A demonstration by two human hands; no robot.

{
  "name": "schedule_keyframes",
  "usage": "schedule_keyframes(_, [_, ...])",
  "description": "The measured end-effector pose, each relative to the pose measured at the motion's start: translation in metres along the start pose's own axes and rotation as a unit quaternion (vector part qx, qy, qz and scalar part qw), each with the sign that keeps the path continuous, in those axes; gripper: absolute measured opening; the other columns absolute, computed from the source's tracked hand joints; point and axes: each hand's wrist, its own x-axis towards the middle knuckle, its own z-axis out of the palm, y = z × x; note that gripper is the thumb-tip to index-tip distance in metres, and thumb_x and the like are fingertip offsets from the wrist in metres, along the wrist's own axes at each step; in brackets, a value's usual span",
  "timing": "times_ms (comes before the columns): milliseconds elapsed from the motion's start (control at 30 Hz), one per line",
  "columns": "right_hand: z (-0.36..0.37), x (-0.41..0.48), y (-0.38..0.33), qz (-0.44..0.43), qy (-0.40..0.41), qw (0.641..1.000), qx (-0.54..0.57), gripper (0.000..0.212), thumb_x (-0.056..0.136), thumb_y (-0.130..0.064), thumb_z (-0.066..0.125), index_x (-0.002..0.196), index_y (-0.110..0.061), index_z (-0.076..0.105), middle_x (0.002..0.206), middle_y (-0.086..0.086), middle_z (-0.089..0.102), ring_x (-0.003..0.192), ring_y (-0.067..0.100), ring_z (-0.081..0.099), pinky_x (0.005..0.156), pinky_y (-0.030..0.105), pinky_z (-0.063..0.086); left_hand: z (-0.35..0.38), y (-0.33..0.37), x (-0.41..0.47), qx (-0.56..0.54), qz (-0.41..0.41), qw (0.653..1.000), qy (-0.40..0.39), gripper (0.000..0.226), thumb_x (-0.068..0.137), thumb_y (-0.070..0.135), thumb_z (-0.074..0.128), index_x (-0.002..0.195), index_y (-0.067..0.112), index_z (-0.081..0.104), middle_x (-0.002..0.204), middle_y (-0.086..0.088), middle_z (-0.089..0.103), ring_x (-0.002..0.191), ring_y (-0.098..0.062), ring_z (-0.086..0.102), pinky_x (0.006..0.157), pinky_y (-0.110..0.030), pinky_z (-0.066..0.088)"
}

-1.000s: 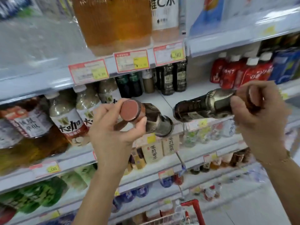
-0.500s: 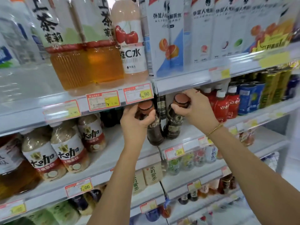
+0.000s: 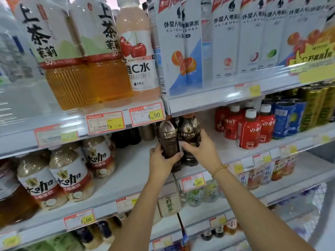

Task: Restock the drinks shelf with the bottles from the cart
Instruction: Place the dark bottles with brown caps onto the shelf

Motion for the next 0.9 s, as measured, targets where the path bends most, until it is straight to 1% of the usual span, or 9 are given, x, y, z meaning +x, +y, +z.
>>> schedule_keyframes(167, [0.002, 0.004, 0.024, 0.034, -0.023, 0.998, -0.056, 0.045, 0.074, -0.031, 0.076, 0.107, -0.01, 0.054, 0.103, 0.006, 0.066, 0.094, 0.018, 0.064, 0.075, 0.027, 0.054, -0.006, 0.003, 0.008, 0.007, -0.005, 1.0, 0.016, 0.046, 0.067, 0.025, 0.083, 0.106, 0.013, 0.062, 0.098, 0.002, 0.065, 0.088, -0.012, 0.06, 0.072, -0.018, 0.043])
schedule_keyframes(267, [-0.002, 0.009, 0.028, 0.025, -0.025, 0.996, -0.083, 0.048, 0.072, -0.041, 0.076, 0.106, -0.014, 0.056, 0.108, 0.005, 0.061, 0.098, 0.019, 0.061, 0.084, 0.036, 0.054, -0.017, 0.003, 0.02, -0.106, -0.082, 0.99, -0.043, 0.037, 0.069, 0.001, 0.078, 0.097, 0.016, 0.059, 0.095, 0.002, 0.067, 0.094, -0.017, 0.063, 0.078, -0.023, 0.048])
schedule_keyframes(333, [-0.003, 0.01, 0.03, 0.037, -0.038, 0.996, -0.068, 0.048, 0.07, -0.045, 0.075, 0.105, -0.017, 0.056, 0.109, 0.005, 0.063, 0.098, 0.02, 0.063, 0.085, 0.042, 0.055, -0.022, 0.003, 0.028, -0.142, -0.129, 0.976, -0.105, 0.041, 0.07, -0.013, 0.068, 0.106, 0.007, 0.06, 0.1, -0.006, 0.068, 0.105, -0.026, 0.062, 0.082, -0.027, 0.049])
schedule_keyframes(433, [-0.002, 0.007, 0.029, 0.046, -0.026, 0.998, -0.041, 0.048, 0.072, -0.038, 0.077, 0.108, -0.017, 0.053, 0.107, 0.006, 0.066, 0.098, 0.02, 0.065, 0.085, 0.041, 0.056, -0.019, 0.011, 0.03, -0.048, -0.122, 0.985, -0.115, 0.05, 0.07, 0.003, 0.076, 0.117, 0.007, 0.058, 0.112, -0.004, 0.065, 0.105, -0.021, 0.06, 0.084, -0.029, 0.047])
schedule_keyframes(533, [-0.001, 0.004, 0.027, 0.035, -0.01, 0.998, -0.056, 0.058, 0.072, -0.03, 0.079, 0.116, -0.012, 0.047, 0.111, 0.006, 0.064, 0.101, 0.02, 0.063, 0.082, 0.033, 0.054, -0.005, 0.019, 0.02, 0.021, -0.097, 0.995, -0.011, 0.054, 0.064, 0.028, 0.085, 0.112, 0.012, 0.064, 0.112, -0.002, 0.067, 0.1, -0.016, 0.062, 0.079, -0.024, 0.045])
schedule_keyframes(633, [-0.001, 0.003, 0.027, 0.031, 0.003, 0.997, -0.076, 0.063, 0.068, -0.036, 0.081, 0.116, -0.014, 0.047, 0.115, 0.006, 0.061, 0.103, 0.021, 0.061, 0.084, 0.037, 0.054, 0.0, 0.018, 0.017, 0.028, -0.08, 0.995, 0.047, 0.046, 0.066, 0.027, 0.084, 0.105, 0.011, 0.067, 0.106, -0.005, 0.071, 0.092, -0.016, 0.065, 0.073, -0.024, 0.046])
schedule_keyframes(767, [-0.005, 0.007, 0.031, 0.04, 0.012, 0.995, -0.088, 0.052, 0.067, -0.039, 0.08, 0.108, -0.017, 0.056, 0.111, 0.007, 0.061, 0.102, 0.023, 0.06, 0.087, 0.038, 0.053, -0.011, 0.014, 0.021, -0.058, -0.08, 0.995, -0.03, 0.054, 0.067, 0.013, 0.083, 0.115, 0.008, 0.059, 0.115, -0.008, 0.067, 0.097, -0.016, 0.063, 0.085, -0.027, 0.048])
schedule_keyframes(833, [-0.009, 0.008, 0.031, 0.044, -0.003, 0.995, -0.093, 0.048, 0.07, -0.03, 0.08, 0.11, -0.014, 0.059, 0.109, 0.006, 0.066, 0.101, 0.021, 0.062, 0.086, 0.032, 0.051, -0.012, 0.014, 0.022, -0.029, -0.06, 0.996, -0.054, 0.054, 0.071, 0.013, 0.08, 0.12, 0.01, 0.057, 0.12, -0.006, 0.064, 0.103, -0.014, 0.059, 0.088, -0.025, 0.045])
schedule_keyframes(900, [-0.013, 0.007, 0.031, 0.05, -0.022, 0.994, -0.098, 0.049, 0.073, -0.021, 0.079, 0.116, -0.011, 0.058, 0.108, 0.002, 0.066, 0.102, 0.017, 0.061, 0.085, 0.025, 0.046, -0.011, 0.012, 0.022, 0.046, -0.034, 0.997, -0.055, 0.054, 0.074, 0.017, 0.078, 0.123, 0.011, 0.057, 0.117, -0.003, 0.063, 0.098, -0.008, 0.054, 0.082, -0.019, 0.04])
